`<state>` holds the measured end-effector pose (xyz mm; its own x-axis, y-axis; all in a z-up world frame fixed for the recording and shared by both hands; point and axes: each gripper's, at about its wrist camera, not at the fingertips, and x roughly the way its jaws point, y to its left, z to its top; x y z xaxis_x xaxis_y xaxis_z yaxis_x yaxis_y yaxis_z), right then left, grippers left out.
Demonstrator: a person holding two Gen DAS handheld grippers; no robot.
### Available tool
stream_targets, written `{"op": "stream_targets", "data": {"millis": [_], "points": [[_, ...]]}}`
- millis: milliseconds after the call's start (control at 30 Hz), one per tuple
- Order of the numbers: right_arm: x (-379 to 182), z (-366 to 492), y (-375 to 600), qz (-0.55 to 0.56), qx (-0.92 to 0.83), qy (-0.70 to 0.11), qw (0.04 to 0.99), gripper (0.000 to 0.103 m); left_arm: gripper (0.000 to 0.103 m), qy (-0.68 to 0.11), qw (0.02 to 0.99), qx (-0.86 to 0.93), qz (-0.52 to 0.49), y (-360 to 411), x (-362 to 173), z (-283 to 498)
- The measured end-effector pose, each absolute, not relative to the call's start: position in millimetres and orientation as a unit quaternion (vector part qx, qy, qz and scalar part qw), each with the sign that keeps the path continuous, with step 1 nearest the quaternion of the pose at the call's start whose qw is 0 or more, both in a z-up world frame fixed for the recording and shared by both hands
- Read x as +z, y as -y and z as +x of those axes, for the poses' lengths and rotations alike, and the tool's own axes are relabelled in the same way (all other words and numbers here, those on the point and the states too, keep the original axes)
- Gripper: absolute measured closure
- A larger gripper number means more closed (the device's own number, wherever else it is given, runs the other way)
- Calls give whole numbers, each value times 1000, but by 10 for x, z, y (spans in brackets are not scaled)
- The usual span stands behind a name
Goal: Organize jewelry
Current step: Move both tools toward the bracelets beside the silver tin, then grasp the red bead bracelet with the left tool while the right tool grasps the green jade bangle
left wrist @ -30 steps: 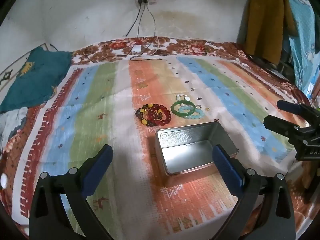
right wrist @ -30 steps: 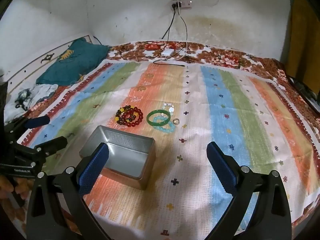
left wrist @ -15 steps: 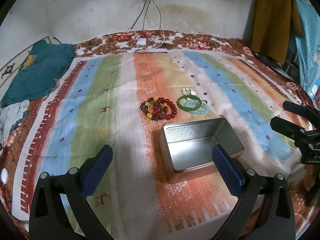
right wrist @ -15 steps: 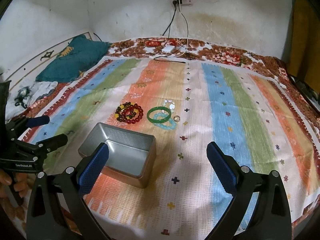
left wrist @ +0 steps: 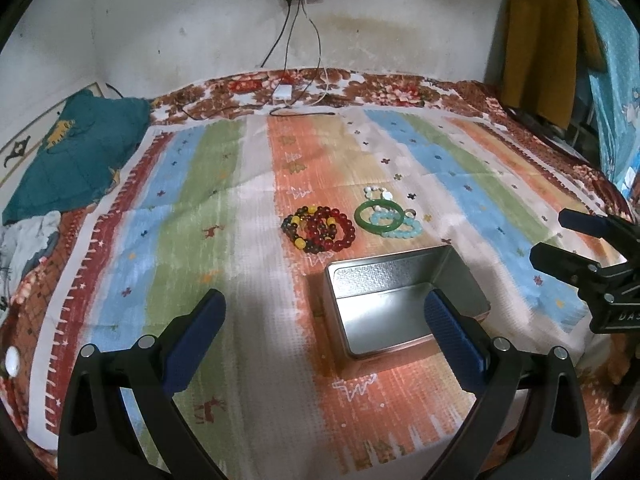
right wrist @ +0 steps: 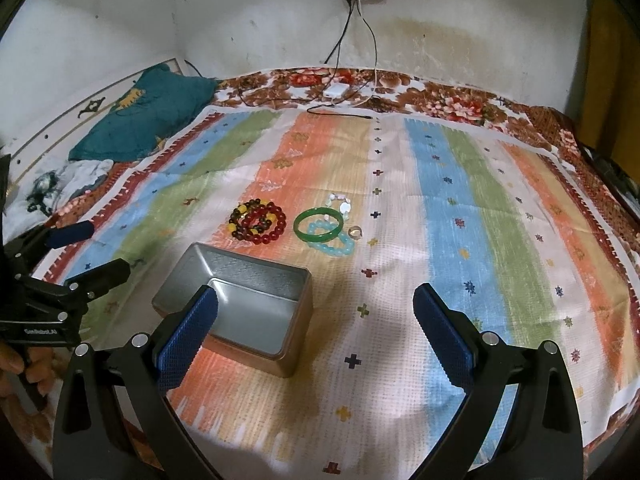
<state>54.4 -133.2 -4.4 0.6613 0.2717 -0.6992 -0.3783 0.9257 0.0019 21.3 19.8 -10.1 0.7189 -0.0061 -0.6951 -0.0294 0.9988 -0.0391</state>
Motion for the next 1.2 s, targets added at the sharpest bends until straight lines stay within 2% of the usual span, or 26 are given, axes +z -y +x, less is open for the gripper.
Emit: {"op": "stream_targets", "data": {"millis": [133, 567, 1200], "points": [[-49, 566, 1313, -74, 178, -375, 907, 4, 6, -394, 918, -1, -48, -269, -144, 252], [-40, 689, 1307, -69, 183, -380, 904, 4, 6, -400, 916, 5, -34, -315, -157, 304], [-107, 1210, 1248, -70, 169, -416, 891, 4, 6, -425, 905, -17, -4, -262, -243, 937]]}}
